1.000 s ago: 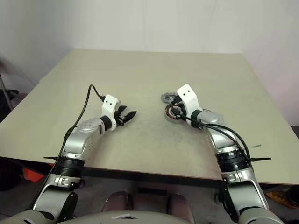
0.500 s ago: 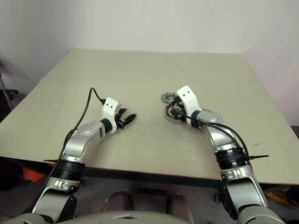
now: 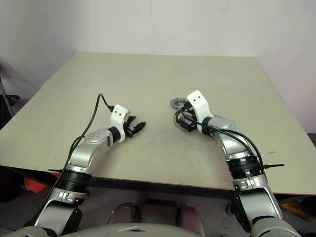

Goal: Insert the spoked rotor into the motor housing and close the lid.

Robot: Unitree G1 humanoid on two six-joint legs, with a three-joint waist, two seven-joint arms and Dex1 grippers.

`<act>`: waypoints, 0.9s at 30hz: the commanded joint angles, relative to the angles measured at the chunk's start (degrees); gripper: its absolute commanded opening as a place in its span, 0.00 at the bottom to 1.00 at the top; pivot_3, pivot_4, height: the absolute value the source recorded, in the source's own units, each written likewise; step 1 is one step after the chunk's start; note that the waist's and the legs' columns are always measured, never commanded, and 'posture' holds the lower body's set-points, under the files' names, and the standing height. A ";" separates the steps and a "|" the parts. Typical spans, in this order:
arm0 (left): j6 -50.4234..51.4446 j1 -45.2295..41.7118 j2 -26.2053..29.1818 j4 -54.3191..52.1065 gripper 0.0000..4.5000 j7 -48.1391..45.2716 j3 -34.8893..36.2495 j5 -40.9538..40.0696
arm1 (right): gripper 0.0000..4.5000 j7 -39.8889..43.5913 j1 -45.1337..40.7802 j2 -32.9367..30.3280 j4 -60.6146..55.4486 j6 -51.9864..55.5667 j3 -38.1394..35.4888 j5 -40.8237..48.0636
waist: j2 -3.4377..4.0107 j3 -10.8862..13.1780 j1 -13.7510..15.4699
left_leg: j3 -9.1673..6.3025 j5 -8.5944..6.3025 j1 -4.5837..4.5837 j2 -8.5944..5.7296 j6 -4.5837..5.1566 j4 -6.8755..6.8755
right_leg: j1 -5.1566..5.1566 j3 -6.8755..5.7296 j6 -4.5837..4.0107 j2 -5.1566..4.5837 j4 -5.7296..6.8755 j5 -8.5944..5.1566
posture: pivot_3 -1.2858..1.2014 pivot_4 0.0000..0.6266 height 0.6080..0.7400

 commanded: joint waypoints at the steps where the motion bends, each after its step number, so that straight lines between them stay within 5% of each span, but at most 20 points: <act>1: -0.60 -0.11 0.00 -2.78 0.69 0.16 -0.29 -0.18 | 0.99 -0.48 -2.26 -0.28 -0.77 -0.94 -0.78 -0.63 | 0.00 0.00 0.00 | 0.00 0.00 0.00 0.00 0.00 0.00 | 0.00 0.00 0.00 0.00 0.00 0.00 | 0.52 0.00 1.00; 5: -0.56 0.14 -0.13 -2.98 0.69 0.21 -0.70 -0.09 | 0.96 -0.72 -2.71 -0.36 -0.32 -0.94 -1.24 -0.68 | 0.00 0.00 0.00 | 0.00 0.00 0.00 0.00 0.00 0.00 | 0.00 0.00 0.00 0.00 0.01 0.00 | 0.52 0.00 1.00; 11: -0.68 0.25 0.06 -2.96 0.69 0.19 -0.94 -0.02 | 0.56 -0.50 -2.46 -0.73 -1.04 -1.14 -1.04 -0.85 | 0.00 0.00 0.01 | 0.00 0.01 0.00 0.00 0.01 0.01 | 0.00 0.00 0.00 0.00 0.01 0.00 | 0.52 0.00 1.00; 24: -0.78 0.15 0.04 -2.57 0.69 0.29 -1.13 0.12 | 0.56 0.80 -1.04 -1.33 -3.90 -0.48 -0.49 -0.69 | 0.00 0.00 0.03 | 0.00 0.01 0.01 0.00 0.02 0.01 | 0.00 0.00 0.00 0.00 0.03 0.00 | 0.52 0.00 1.00; 27: -0.84 0.07 0.04 -2.47 0.69 0.40 -1.13 0.13 | 0.44 0.78 -0.68 -1.14 -3.77 -0.74 -0.07 -1.00 | 0.00 0.00 0.05 | 0.00 0.02 0.01 0.00 0.02 0.02 | 0.01 0.00 0.00 0.00 0.03 0.00 | 0.52 0.00 1.00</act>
